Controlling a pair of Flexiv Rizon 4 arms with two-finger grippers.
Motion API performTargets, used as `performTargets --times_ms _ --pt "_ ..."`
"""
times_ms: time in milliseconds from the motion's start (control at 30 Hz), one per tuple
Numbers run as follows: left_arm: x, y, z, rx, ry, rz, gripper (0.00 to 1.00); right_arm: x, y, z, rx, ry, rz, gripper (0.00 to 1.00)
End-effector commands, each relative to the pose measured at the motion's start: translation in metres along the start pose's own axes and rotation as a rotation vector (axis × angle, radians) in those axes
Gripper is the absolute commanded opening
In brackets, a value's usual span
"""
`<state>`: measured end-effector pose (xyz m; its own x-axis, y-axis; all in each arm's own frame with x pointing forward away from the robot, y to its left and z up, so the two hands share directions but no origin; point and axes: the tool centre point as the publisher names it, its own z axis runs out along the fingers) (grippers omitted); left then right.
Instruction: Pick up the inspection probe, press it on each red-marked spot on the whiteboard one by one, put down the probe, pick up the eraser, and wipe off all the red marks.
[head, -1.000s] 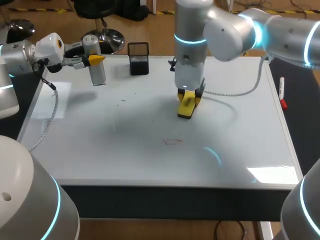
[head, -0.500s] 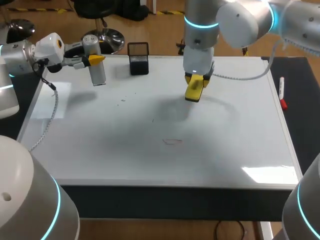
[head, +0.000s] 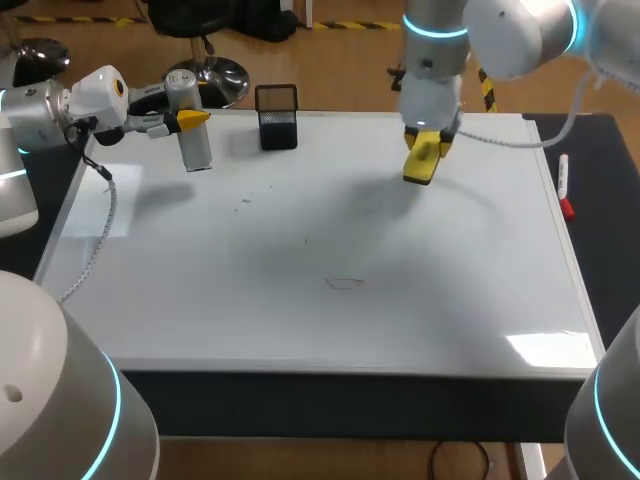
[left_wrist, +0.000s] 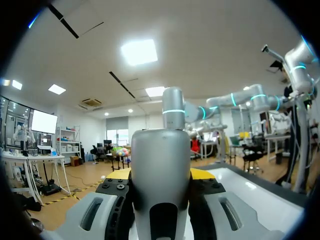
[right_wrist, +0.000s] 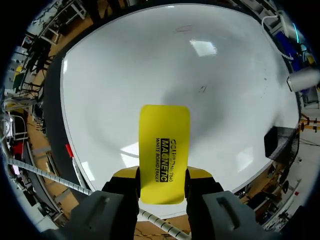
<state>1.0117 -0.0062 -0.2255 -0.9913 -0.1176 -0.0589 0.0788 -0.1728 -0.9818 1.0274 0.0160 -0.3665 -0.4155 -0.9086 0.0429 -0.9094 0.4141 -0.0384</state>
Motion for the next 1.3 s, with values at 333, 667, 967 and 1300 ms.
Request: performTargets --times_ms 333,667,967,1300 --pt "0.0 -0.002 0.0 -0.002 0.0 -0.001 0.0 0.039 -0.068 0.007 -0.043 0.017 0.103 0.0" --pt "0.0 -0.002 0.0 -0.002 0.0 -0.001 0.0 0.057 -0.084 0.013 -0.05 0.003 0.137 0.0" --pt "0.0 -0.002 0.0 -0.002 0.0 -0.001 0.0 0.058 -0.083 0.012 -0.049 0.004 0.139 0.0" --pt "0.0 -0.002 0.0 -0.002 0.0 -0.001 0.0 0.058 -0.083 0.012 -0.049 0.004 0.139 0.0"
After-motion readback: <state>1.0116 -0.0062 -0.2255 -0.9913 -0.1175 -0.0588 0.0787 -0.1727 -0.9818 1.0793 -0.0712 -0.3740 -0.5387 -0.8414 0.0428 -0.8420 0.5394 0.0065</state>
